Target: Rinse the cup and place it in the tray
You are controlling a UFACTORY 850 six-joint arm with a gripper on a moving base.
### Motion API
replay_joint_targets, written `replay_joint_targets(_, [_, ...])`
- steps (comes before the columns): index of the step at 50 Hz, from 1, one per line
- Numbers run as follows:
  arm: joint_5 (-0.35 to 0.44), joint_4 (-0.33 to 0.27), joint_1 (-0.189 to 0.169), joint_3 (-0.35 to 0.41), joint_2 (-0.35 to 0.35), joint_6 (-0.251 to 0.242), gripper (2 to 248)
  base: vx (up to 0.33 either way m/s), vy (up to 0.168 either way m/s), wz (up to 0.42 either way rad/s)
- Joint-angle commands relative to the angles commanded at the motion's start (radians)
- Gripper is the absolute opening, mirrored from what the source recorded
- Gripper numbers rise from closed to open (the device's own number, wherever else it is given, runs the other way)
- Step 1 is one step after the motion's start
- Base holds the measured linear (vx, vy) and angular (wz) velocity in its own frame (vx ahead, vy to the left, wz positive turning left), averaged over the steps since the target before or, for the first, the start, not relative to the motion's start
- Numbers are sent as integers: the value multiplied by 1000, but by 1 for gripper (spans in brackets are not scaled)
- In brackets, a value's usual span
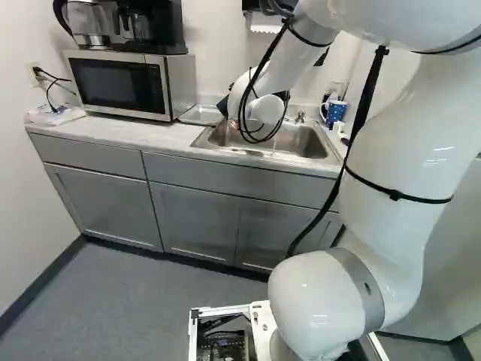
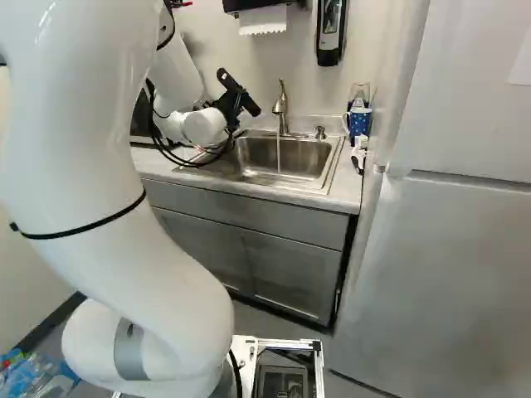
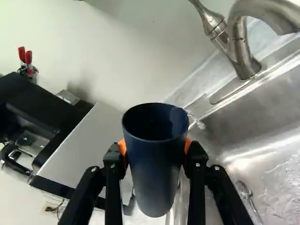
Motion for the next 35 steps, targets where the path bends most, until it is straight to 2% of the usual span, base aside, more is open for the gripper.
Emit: replay_joint_targets(35, [0,0,0,0,0,368,126,0,0,0])
